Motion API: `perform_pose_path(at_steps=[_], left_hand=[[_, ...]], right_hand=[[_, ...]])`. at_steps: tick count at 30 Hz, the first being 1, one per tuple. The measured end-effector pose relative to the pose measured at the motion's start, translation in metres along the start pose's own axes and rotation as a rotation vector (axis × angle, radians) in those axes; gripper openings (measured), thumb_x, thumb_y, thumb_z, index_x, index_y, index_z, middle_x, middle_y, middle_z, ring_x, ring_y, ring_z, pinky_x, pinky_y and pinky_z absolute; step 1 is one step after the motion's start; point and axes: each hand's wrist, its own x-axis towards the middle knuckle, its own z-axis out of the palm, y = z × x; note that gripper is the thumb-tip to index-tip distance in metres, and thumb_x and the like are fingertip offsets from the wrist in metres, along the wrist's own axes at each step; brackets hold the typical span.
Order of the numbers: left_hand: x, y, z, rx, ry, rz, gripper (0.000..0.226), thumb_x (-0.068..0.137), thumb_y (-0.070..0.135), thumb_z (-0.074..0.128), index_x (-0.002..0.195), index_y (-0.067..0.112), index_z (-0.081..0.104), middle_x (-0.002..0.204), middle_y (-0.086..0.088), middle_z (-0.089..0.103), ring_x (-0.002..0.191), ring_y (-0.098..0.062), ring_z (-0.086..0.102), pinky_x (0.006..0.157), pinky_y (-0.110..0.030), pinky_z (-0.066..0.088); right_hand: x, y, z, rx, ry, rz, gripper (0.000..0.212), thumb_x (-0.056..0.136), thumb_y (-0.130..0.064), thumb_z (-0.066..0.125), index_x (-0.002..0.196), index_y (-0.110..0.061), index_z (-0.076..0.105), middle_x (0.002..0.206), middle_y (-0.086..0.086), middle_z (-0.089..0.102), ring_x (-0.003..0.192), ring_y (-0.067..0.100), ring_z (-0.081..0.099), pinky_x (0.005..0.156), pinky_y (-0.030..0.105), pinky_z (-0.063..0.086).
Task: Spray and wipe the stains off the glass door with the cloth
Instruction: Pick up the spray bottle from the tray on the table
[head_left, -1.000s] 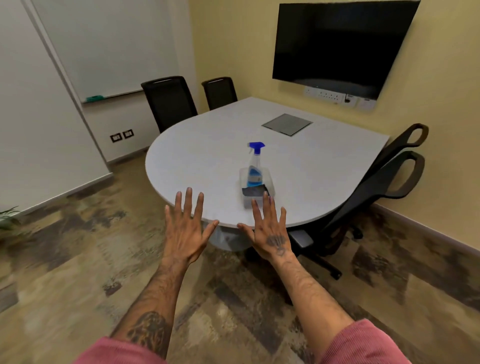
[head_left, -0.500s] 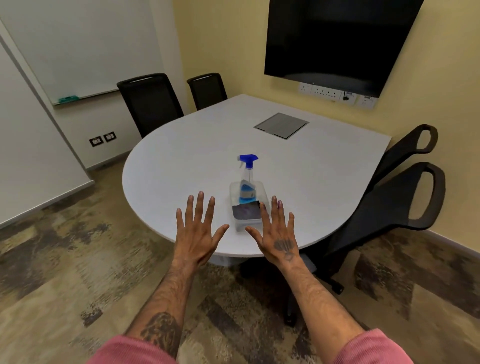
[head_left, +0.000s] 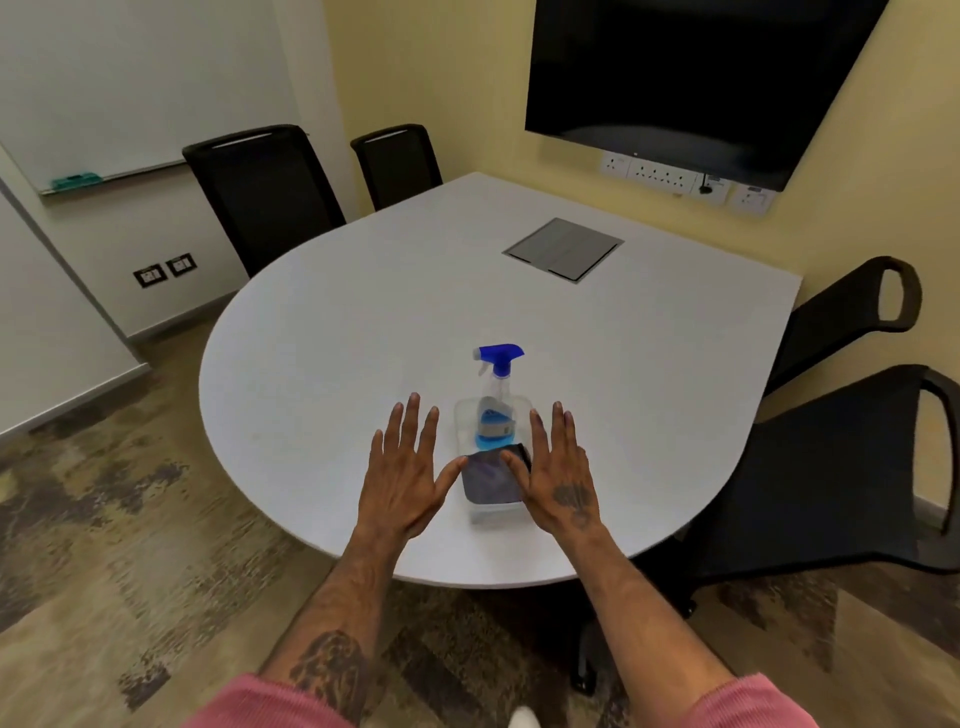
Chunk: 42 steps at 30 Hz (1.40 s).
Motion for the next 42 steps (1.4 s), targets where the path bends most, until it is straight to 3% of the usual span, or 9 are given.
perform_pose_path(at_steps=[7,10,13,16,23,27,33,38,42], left_hand=[[0.069,-0.001,0.037,-0.135,-0.137,-0.14,0.084,0.093,0.071,0.022,0.16,0.022,0.02,0.171,0.001,0.0,0.157,-0.022,0.015,0.122,-0.042,0.027],[0.103,0.002,0.057,-0.228,-0.218,-0.199,0.077,0.097,0.065,0.038,0.16,0.027,0.018,0.171,0.003,0.008,0.155,-0.021,0.021,0.12,-0.042,0.031],[0.136,0.008,0.076,-0.355,-0.27,-0.291,0.075,0.096,0.06,0.049,0.158,0.028,0.023,0.167,0.001,0.024,0.152,-0.022,0.03,0.12,-0.04,0.03],[0.161,0.014,0.091,-0.437,-0.292,-0.326,0.07,0.095,0.051,0.06,0.154,0.026,0.033,0.16,-0.001,0.039,0.143,-0.023,0.044,0.116,-0.04,0.037],[0.196,0.027,0.112,-0.579,-0.317,-0.379,0.075,0.087,0.033,0.076,0.152,0.017,0.041,0.153,-0.008,0.051,0.134,-0.028,0.055,0.11,-0.04,0.043],[0.199,0.03,0.124,-0.619,-0.339,-0.419,0.072,0.089,0.028,0.074,0.152,0.016,0.04,0.152,-0.008,0.051,0.135,-0.03,0.054,0.111,-0.042,0.043],[0.202,0.031,0.131,-0.639,-0.336,-0.458,0.046,0.097,0.028,0.065,0.138,0.014,0.052,0.142,-0.006,0.061,0.126,-0.029,0.062,0.109,-0.042,0.047],[0.199,0.028,0.113,-0.666,-0.293,-0.432,0.044,0.097,0.028,0.065,0.137,0.018,0.05,0.143,-0.004,0.06,0.127,-0.025,0.06,0.108,-0.037,0.046],[0.188,0.02,0.078,-0.694,-0.257,-0.419,0.052,0.096,0.029,0.066,0.141,0.023,0.041,0.15,-0.002,0.053,0.132,-0.027,0.057,0.108,-0.041,0.047]], right_hand=[[0.077,0.017,0.011,0.244,-0.04,0.135,0.068,0.099,-0.059,0.035,0.157,-0.026,0.02,0.167,0.004,0.014,0.153,0.025,0.019,0.119,0.045,0.028],[0.113,0.028,0.015,0.315,-0.077,0.15,0.062,0.1,-0.051,0.046,0.153,-0.026,0.028,0.157,0.004,0.034,0.142,0.024,0.039,0.111,0.038,0.04],[0.149,0.036,0.019,0.422,-0.129,0.161,0.058,0.098,-0.046,0.055,0.149,-0.028,0.035,0.149,0.004,0.042,0.132,0.023,0.05,0.103,0.037,0.048],[0.173,0.04,0.022,0.526,-0.193,0.153,0.058,0.096,-0.042,0.06,0.148,-0.03,0.037,0.149,0.003,0.044,0.13,0.022,0.053,0.1,0.036,0.049],[0.206,0.043,0.025,0.625,-0.341,0.121,0.063,0.094,-0.027,0.068,0.149,-0.022,0.038,0.153,0.003,0.045,0.134,0.024,0.05,0.103,0.036,0.046],[0.213,0.036,0.026,0.649,-0.418,0.114,0.063,0.093,-0.024,0.069,0.148,-0.017,0.039,0.153,0.006,0.046,0.137,0.026,0.048,0.11,0.042,0.042],[0.214,0.027,0.027,0.674,-0.434,0.129,0.055,0.097,-0.03,0.063,0.145,-0.016,0.041,0.15,0.007,0.049,0.137,0.027,0.049,0.11,0.042,0.041],[0.215,0.013,0.008,0.729,-0.418,0.103,0.051,0.099,-0.029,0.059,0.145,-0.017,0.041,0.151,0.006,0.049,0.138,0.028,0.048,0.111,0.044,0.041],[0.21,-0.015,-0.02,0.773,-0.387,0.022,0.047,0.101,-0.031,0.055,0.145,-0.021,0.041,0.15,0.003,0.05,0.136,0.028,0.05,0.102,0.036,0.042]])
